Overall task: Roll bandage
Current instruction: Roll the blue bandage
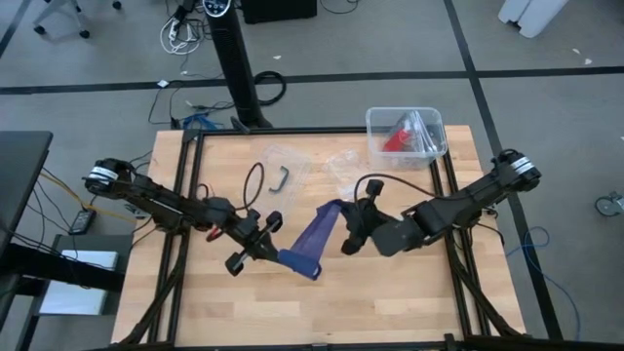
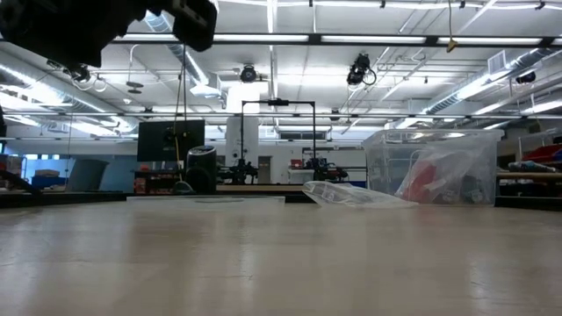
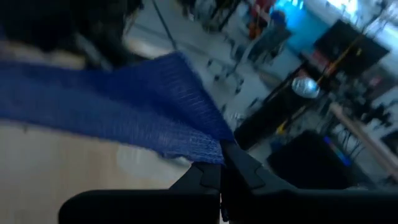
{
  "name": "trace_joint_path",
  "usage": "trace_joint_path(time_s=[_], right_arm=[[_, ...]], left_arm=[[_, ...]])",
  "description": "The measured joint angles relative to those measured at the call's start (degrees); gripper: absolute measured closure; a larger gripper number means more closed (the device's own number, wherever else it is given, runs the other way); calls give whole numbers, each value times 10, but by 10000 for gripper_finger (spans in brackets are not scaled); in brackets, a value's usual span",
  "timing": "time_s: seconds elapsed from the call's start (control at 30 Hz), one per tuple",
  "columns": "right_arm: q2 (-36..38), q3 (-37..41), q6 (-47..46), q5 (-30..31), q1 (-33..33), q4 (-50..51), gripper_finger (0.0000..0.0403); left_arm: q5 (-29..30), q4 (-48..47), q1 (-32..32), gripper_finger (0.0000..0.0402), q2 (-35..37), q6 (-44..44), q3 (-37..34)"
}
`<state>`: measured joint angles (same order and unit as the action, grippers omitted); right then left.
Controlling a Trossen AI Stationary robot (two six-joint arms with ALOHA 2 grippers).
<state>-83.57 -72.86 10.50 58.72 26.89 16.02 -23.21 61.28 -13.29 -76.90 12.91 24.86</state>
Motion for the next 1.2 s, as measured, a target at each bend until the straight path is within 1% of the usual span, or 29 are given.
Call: trace_joint_path(time_s=[0.17,0.23,0.3,0.43,0.63,0.93,1.0,1.2], right_arm=[[4,0,107,-2,9,-107,403],[4,0,131,-6,12,-138,403],[4,0,136,-16,16,-152,403],[3,0,130,-37,17,-163,403],[3,0,62,-102,18,-166,403],[-45,0,11,-169,17,-205,403],[-59,0,-1,-178,19,-207,403],[-91,0,-22,-180,38,-204,403]], left_arm=[[38,-33,-6,398,-12,-7,0],[51,-36,-6,398,-22,-8,0],[67,-38,-6,398,-33,-8,1],[103,-39,-6,398,-51,-8,1],[172,-45,-6,398,-60,-27,1],[286,-87,-7,399,-60,-64,1],[303,-87,-7,399,-60,-71,0],[352,-87,-5,400,-60,-85,0]])
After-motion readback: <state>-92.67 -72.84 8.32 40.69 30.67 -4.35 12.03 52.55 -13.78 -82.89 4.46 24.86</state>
